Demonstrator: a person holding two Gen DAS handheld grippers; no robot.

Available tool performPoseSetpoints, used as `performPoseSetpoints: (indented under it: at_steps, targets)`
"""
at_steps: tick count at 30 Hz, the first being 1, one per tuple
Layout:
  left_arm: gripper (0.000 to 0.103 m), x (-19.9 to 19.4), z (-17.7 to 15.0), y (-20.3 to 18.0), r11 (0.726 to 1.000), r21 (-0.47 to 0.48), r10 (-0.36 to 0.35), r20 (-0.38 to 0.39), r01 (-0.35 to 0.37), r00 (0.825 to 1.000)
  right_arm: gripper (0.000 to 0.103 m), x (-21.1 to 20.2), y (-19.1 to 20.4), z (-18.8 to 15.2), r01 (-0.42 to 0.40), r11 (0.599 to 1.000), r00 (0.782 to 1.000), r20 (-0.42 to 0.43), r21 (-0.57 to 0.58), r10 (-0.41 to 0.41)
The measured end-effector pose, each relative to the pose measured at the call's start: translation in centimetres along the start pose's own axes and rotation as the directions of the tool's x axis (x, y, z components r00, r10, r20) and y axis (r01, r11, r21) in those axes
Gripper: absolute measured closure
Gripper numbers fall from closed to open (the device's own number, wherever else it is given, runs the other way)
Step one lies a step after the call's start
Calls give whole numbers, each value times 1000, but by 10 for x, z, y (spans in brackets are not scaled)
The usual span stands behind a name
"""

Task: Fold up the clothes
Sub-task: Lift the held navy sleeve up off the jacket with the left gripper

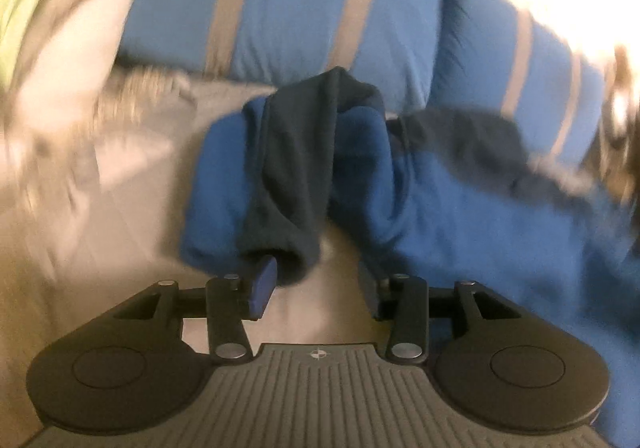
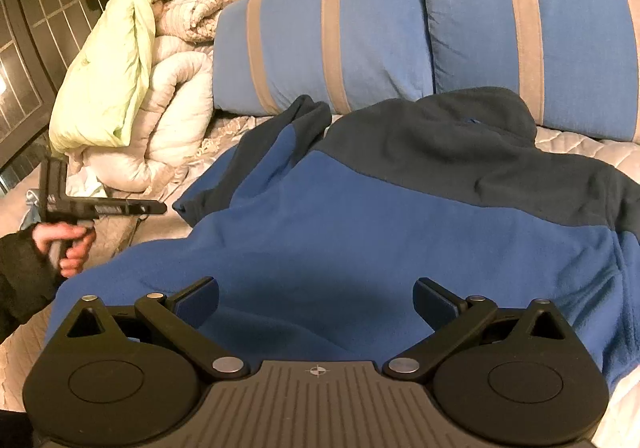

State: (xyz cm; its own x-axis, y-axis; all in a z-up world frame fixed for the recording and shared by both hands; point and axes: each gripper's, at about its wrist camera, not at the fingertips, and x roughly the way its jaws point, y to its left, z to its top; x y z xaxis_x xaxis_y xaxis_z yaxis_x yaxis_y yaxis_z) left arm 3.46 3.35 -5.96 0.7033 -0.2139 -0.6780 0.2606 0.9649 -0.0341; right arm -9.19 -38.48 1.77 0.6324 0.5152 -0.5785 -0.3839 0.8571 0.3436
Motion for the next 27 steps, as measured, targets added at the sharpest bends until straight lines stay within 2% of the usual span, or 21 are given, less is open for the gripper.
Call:
performPoseSetpoints:
  at_steps: [3, 8, 10, 13, 17, 20, 23, 24, 25, 26, 27]
  targets:
    - [59, 13, -6, -17, 982, 176, 70, 16, -71, 997, 0, -1, -1, 0, -7, 1000, 1000, 6, 8, 7]
    - [59, 26, -19, -40, 928, 343, 133, 63, -146, 989, 0, -2, -4, 0, -23, 999, 1000, 12, 22, 22]
    - [59, 33, -22, -51, 889, 427, 151, 72, -167, 986, 0, -3, -5, 0, -29, 999, 999, 14, 28, 29]
    - [59, 42, -28, -67, 816, 537, 190, 102, -215, 976, 0, -5, -8, 0, -40, 998, 999, 20, 38, 40]
    - [59, 43, -34, -78, 725, 639, 211, 150, -258, 966, 0, -4, -9, 1, -44, 998, 999, 23, 47, 43]
    - [59, 50, -37, -79, 673, 700, 210, 129, -239, 969, 0, -4, -7, 1, -31, 999, 999, 24, 40, 30]
    - [59, 66, -42, -75, 620, 747, 260, 91, -238, 961, 0, -3, -4, 1, -22, 999, 999, 24, 32, 22]
    - [60, 72, -44, -73, 610, 756, 281, 77, -239, 957, 0, -4, -4, 0, -21, 999, 999, 25, 30, 20]
    - [68, 76, -45, -70, 612, 755, 293, 63, -237, 954, 0, -4, -4, 0, -19, 999, 999, 27, 29, 19]
    - [78, 80, -46, -68, 616, 752, 303, 49, -235, 952, 0, -5, -4, 0, -18, 999, 999, 29, 29, 18]
    - [79, 81, -46, -66, 631, 739, 304, 45, -236, 952, 0, -5, -4, 0, -18, 999, 999, 31, 28, 17]
